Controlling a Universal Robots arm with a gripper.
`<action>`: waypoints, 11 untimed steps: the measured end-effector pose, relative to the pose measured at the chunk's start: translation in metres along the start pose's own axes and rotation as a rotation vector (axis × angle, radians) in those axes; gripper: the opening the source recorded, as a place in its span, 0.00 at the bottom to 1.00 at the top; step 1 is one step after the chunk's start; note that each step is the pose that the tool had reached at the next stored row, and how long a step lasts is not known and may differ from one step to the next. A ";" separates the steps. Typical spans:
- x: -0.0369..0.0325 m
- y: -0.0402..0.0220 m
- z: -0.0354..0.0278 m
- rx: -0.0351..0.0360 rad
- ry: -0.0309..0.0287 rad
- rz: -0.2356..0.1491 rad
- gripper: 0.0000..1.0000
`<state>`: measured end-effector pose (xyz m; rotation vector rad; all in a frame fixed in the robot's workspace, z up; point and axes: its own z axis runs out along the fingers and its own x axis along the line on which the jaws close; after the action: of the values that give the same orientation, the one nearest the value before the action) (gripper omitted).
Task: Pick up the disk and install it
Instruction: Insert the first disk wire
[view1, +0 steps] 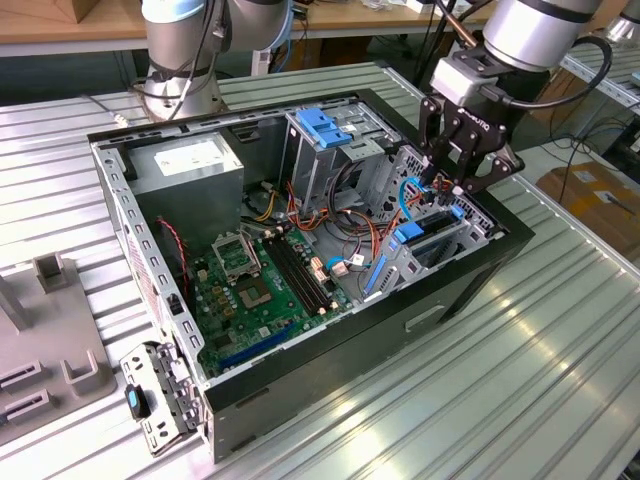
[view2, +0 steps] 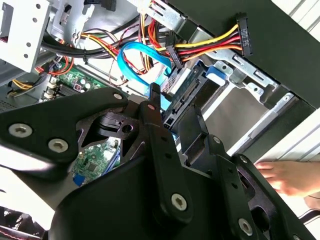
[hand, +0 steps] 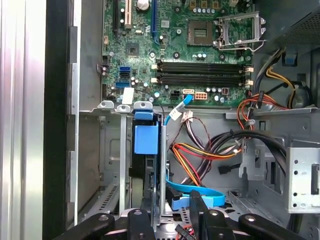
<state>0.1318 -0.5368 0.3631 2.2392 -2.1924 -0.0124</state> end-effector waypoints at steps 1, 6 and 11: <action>-0.0001 -0.0002 0.0012 0.0000 0.0000 0.000 0.42; 0.0029 -0.0002 0.0032 0.0000 -0.0001 0.000 0.42; 0.0030 -0.0002 0.0070 0.0000 0.0001 0.000 0.42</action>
<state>0.1320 -0.5398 0.3561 2.2393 -2.1922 -0.0123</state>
